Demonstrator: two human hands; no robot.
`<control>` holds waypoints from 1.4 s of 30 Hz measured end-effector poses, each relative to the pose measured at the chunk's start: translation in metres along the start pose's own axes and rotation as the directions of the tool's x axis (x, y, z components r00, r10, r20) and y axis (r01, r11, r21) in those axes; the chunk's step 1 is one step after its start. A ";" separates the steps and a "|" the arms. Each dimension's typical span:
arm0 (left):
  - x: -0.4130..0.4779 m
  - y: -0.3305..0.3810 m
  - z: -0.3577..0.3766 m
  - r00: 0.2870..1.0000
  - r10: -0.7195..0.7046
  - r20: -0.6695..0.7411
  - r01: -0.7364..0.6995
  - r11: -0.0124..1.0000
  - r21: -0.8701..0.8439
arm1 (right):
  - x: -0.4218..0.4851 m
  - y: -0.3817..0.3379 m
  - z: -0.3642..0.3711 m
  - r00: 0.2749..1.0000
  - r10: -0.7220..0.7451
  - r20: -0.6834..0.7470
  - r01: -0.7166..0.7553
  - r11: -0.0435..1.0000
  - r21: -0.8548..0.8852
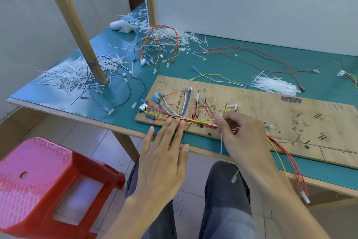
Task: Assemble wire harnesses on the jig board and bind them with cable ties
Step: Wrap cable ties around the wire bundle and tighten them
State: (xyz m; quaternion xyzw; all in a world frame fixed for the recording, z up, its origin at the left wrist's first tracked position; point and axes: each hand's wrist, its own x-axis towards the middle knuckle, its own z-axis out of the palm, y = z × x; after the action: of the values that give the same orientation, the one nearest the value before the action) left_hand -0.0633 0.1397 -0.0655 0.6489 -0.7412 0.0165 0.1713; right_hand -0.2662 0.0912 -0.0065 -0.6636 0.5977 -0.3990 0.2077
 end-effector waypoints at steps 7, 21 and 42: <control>0.004 0.001 0.006 1.000 -0.011 -0.008 0.011 1.000 0.025 | -0.005 -0.009 0.015 0.932 -0.171 -0.321 0.141 0.983 -0.113; 0.003 -0.005 0.010 0.998 0.020 -0.055 -0.022 0.999 -0.030 | 0.039 -0.035 0.098 0.912 -0.154 -0.379 0.214 0.969 0.121; 0.005 -0.008 -0.005 0.998 -0.002 -0.066 -0.013 0.974 -0.225 | 0.042 -0.029 0.101 0.996 -0.015 -0.085 0.027 0.990 0.137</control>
State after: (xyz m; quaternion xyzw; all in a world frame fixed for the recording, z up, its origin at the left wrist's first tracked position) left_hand -0.0545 0.1344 -0.0608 0.6222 -0.7340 -0.0459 0.2682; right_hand -0.1712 0.0367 -0.0329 -0.6365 0.5700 -0.4690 0.2236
